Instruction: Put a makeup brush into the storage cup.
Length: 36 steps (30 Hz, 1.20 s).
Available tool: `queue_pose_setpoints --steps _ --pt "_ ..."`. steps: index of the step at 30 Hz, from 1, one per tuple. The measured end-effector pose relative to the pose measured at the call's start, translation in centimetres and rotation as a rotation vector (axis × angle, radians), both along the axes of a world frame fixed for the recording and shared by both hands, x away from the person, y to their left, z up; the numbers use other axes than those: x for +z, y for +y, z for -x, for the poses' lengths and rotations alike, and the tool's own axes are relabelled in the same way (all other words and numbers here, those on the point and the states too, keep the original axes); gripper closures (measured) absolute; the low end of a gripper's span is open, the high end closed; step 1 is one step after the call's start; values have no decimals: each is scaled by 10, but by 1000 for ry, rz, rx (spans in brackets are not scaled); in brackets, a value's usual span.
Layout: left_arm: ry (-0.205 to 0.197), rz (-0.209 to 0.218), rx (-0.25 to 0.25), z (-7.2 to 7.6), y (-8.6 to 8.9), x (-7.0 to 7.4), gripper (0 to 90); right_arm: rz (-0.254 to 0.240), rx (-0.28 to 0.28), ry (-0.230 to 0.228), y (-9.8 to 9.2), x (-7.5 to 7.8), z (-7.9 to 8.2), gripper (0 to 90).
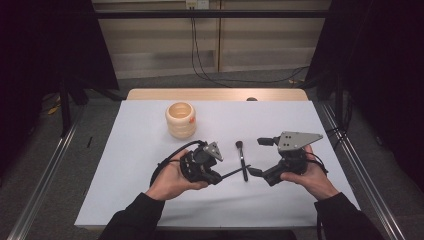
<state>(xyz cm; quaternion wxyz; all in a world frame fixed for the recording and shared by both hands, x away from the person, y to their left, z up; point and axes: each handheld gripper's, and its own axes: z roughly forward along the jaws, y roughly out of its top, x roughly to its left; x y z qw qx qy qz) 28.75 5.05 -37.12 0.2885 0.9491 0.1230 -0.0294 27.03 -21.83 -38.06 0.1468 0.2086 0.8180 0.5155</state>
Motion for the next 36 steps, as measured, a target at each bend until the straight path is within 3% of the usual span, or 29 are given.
queue_pose_setpoints --steps 6,12,16,19,25,29,31,36 --pt "-3 -13 -7 -1 0 -1 831 49 15 21 6 -1 -3 35" --pt "-2 -23 -3 0 -2 -1 832 135 67 60 8 -2 -8 26" --pt "1 -35 -9 0 -3 -3 832 218 81 77 11 -3 -13 94" --pt "-1 -41 -22 0 -3 -4 832 253 101 97 15 -5 -17 93" --pt "10 -46 -22 0 -4 -6 832 292 120 148 19 -8 -23 99" --pt "11 -61 -27 0 -5 -6 832 327 148 155 20 -10 -21 96" --pt "17 -70 -33 1 -7 -8 832 353 164 152 21 -11 -19 47" --pt "26 -86 -56 4 -11 -12 831 399 217 181 26 -14 -16 136"
